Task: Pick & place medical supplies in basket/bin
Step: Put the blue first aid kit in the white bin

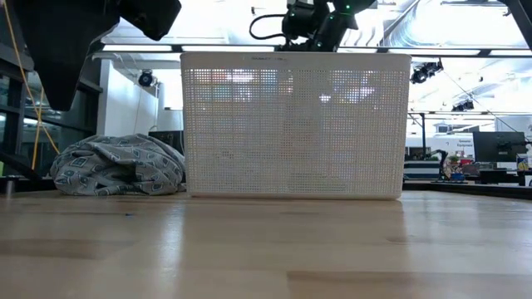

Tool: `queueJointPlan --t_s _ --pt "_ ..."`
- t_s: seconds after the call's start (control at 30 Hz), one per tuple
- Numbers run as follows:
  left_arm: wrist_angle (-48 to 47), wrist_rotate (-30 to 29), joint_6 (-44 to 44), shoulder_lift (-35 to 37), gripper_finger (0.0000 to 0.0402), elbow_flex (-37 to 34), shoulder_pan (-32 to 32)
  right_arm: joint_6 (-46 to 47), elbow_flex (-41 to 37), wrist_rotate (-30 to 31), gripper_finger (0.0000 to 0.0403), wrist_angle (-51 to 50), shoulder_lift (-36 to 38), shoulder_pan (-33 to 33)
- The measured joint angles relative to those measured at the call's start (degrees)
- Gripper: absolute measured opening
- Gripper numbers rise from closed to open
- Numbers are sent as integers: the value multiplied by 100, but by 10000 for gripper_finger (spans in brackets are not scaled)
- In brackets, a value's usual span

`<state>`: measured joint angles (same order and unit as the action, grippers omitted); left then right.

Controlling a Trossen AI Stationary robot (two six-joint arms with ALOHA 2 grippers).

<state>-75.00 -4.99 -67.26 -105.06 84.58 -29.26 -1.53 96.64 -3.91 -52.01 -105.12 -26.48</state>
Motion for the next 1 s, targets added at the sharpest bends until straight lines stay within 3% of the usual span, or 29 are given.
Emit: queueJointPlan --t_s 0.23,0.6,1.0 --pt "4 0 4 0 239 0 0 125 -43 -108 149 50 3 4" --pt "22 0 2 0 239 0 0 432 -1207 -364 149 664 96 -7" --pt "11 -138 -2 -2 239 0 0 542 -1266 -183 150 832 78 17"
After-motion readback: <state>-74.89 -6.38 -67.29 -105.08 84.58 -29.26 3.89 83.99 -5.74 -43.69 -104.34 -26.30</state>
